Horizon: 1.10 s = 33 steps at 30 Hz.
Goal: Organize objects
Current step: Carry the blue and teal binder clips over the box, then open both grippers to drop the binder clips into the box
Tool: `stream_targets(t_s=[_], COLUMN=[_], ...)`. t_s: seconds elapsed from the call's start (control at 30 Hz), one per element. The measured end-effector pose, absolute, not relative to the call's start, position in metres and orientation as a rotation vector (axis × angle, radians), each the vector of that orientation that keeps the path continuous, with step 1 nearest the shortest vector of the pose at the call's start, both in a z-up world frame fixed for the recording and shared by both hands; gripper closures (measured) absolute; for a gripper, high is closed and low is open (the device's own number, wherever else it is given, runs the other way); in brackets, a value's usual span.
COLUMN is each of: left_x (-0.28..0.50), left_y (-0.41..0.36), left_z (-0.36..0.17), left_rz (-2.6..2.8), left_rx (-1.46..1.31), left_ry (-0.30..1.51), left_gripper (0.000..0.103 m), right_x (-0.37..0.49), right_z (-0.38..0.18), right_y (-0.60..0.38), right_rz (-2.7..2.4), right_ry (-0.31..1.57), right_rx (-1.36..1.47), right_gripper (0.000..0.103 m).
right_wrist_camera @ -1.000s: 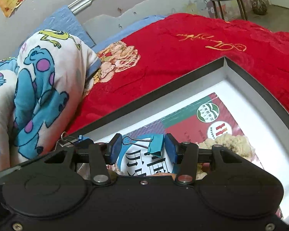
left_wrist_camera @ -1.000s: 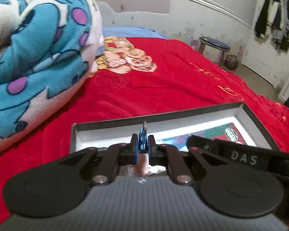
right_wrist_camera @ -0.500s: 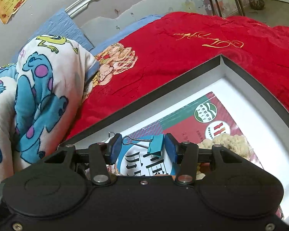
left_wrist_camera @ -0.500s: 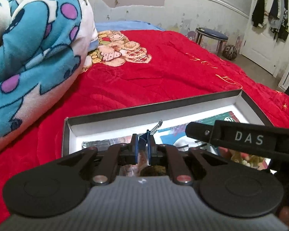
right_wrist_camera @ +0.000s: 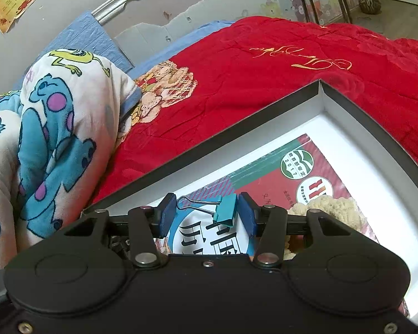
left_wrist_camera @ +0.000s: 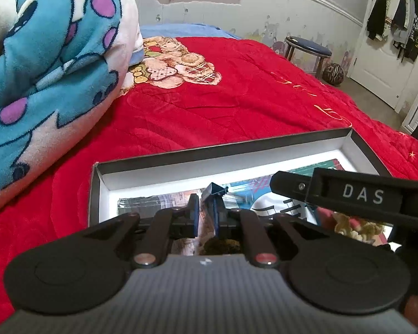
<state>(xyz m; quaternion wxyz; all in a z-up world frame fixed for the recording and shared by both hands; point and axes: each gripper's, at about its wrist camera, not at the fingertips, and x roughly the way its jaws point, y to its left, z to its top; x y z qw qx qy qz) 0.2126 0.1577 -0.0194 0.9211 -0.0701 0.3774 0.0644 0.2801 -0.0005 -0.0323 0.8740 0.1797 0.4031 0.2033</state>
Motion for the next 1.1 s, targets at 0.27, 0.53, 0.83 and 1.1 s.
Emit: stream_targets(t_s=[0.27, 0.53, 0.83, 1.1], left_x=[0.212, 0.206, 0.153, 0.072], left_y=[0.159, 0.153, 0.159, 0.140], left_z=[-0.019, -0.007, 0.071, 0.158], left_rz=[0.140, 0.128, 0.141, 0.265], left_rx=[-0.146, -0.100, -0.136, -0.095], left_ry=[0.781, 0.808, 0.686, 0.439], left_gripper=[0.076, 0.042, 0.023, 0.000], right_x=[0.279, 0.273, 0.225, 0.136], right_z=[-0.031, -0.024, 0.063, 0.147], right_y=[0.004, 0.001, -0.050, -0.104], right_rz=[0.415, 0.472, 0.581, 0.581], right_ry=[0.844, 0.836, 0.657, 0.475], right_rx=[0.352, 0.355, 0.403, 0.341], right_gripper=[0.055, 0.054, 0.024, 0.000])
